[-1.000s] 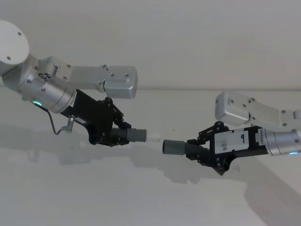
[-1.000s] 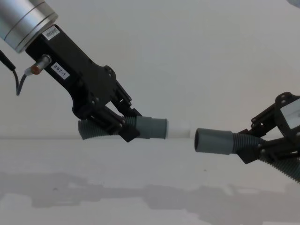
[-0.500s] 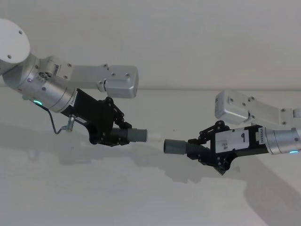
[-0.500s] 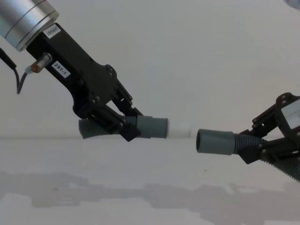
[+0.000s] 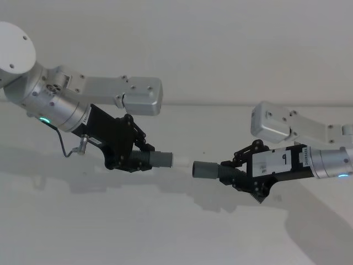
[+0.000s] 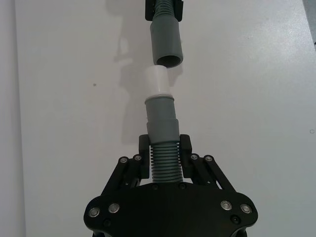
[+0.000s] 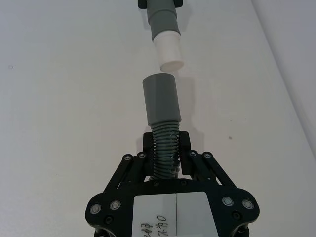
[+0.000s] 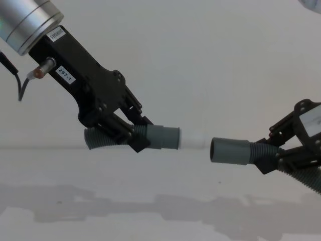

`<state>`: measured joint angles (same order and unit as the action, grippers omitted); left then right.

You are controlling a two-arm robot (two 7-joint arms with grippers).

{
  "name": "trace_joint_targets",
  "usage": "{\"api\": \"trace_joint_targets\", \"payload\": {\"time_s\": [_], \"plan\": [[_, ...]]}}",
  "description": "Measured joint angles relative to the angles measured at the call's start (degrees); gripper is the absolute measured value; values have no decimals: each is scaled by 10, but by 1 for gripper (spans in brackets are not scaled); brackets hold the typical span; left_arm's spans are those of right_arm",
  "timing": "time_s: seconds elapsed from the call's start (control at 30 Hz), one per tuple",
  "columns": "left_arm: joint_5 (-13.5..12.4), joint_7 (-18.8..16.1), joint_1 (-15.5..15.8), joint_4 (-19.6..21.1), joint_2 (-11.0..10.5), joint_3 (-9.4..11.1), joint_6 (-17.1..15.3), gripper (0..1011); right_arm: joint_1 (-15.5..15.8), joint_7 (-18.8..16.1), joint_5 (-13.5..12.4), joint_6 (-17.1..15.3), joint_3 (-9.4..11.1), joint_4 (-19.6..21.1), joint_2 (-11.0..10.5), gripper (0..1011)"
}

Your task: Use both hands to pick up one end of the pipe from the table, align the ends, and insert them.

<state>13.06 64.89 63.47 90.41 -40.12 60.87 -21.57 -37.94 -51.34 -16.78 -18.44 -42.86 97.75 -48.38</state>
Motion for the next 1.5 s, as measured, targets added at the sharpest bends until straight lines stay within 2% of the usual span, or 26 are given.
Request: {"api": "trace_joint_targets", "payload": {"time_s": [1.5], "plan": [[10,12,7,-32,18,11,16,343,-17,1,-6,-3,-11,-24,19,283]]}}
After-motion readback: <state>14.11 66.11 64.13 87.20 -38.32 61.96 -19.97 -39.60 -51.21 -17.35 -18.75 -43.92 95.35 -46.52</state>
